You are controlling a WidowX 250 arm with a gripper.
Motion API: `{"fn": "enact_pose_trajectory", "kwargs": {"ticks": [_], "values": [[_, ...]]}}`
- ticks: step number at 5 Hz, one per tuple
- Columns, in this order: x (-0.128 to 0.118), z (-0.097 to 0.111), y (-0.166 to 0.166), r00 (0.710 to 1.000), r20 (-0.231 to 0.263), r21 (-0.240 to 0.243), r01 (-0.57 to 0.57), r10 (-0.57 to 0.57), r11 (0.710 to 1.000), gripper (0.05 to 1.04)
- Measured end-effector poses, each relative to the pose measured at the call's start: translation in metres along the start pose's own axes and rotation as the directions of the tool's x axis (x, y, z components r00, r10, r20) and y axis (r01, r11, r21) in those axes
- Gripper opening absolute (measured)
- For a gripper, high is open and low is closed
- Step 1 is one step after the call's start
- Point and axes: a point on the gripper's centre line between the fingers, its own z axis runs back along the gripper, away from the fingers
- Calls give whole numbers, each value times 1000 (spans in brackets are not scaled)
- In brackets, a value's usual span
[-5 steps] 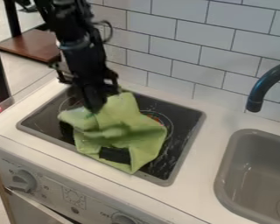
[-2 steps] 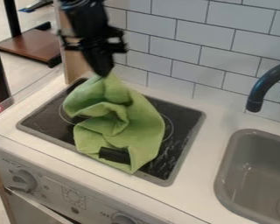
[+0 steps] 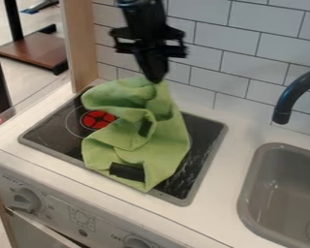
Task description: Unfold the cloth from the bottom to the top
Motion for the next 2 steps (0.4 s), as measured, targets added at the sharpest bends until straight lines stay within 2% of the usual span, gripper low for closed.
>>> {"fn": "enact_pose_trajectory", "kwargs": {"ticks": [1, 2], "values": [[16, -24, -23, 999, -7, -4, 34, -34, 999, 49], [29, -37, -31, 999, 22, -22, 43, -43, 999, 49]]}}
